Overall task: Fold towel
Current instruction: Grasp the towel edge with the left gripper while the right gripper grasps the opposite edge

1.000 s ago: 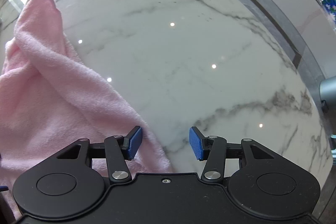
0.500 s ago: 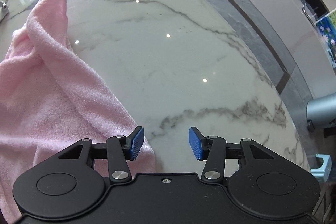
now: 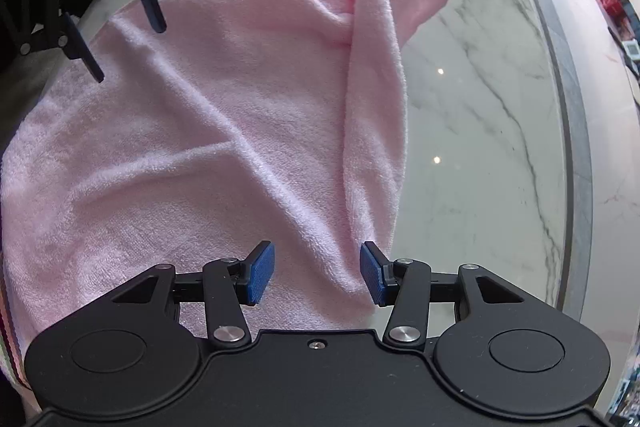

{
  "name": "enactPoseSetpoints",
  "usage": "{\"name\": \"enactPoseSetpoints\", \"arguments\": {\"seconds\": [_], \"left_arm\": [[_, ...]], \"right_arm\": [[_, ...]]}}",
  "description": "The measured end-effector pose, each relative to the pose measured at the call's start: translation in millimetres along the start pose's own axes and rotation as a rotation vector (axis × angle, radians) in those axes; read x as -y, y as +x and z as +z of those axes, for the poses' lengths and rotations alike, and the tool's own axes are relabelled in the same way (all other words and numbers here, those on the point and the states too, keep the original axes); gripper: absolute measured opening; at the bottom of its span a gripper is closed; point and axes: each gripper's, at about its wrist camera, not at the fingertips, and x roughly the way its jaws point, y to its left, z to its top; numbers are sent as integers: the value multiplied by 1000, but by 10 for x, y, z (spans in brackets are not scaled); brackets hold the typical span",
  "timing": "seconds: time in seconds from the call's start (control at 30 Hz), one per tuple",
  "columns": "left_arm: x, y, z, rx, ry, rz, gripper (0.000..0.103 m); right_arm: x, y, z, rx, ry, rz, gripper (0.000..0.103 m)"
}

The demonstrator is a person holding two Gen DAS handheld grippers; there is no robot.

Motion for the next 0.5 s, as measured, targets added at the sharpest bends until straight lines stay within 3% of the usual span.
{"name": "enactPoseSetpoints", "arguments": {"seconds": [0.23,0.5], "left_arm": [[-14,126,-7,-31,-19,-2,52],[41,149,-38,-35,5,15,54]], "right_arm": [[-80,187,115,-124,-284,69,46],[-54,389,250,-200,-455,101,46]]}}
